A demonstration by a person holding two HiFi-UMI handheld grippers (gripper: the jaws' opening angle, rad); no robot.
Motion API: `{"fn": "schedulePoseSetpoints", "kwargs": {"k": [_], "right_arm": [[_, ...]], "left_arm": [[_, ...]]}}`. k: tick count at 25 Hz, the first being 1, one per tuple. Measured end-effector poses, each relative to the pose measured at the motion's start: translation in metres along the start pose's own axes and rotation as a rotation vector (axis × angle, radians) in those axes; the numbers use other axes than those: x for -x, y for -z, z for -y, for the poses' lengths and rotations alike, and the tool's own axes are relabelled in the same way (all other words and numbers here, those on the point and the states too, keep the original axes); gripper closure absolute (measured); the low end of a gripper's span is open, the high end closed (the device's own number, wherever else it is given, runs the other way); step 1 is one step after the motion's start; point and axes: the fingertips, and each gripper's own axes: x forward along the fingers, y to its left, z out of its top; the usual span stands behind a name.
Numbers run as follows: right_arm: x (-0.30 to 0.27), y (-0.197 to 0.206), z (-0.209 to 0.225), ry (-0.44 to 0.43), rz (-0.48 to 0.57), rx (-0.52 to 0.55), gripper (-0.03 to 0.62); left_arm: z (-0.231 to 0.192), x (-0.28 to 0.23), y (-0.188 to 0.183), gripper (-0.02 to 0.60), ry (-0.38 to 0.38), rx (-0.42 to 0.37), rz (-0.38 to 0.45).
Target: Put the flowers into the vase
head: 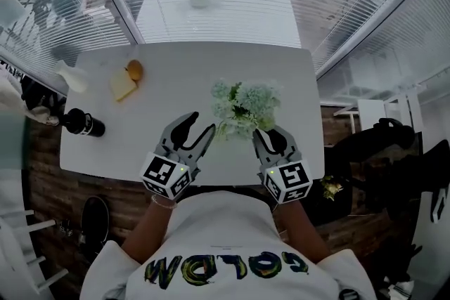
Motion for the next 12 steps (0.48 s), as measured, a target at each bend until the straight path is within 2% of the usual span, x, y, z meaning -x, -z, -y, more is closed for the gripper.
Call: {"fn": "schedulePoseSetpoints", "kwargs": {"k": [5,12], "right_arm": [[0.007,-0.01,0.002,-0.001,0.007,0.01,0.508],[0.028,-0.03,0.002,0.01,0.044,0.027,0.53]], "left_arm": [[-0.003,0.016,-0.023,0.431,-0.048,0.006,0.07],[0.009,0.028,-0.049,0.493,-0.067,0.011,0.147]]}}
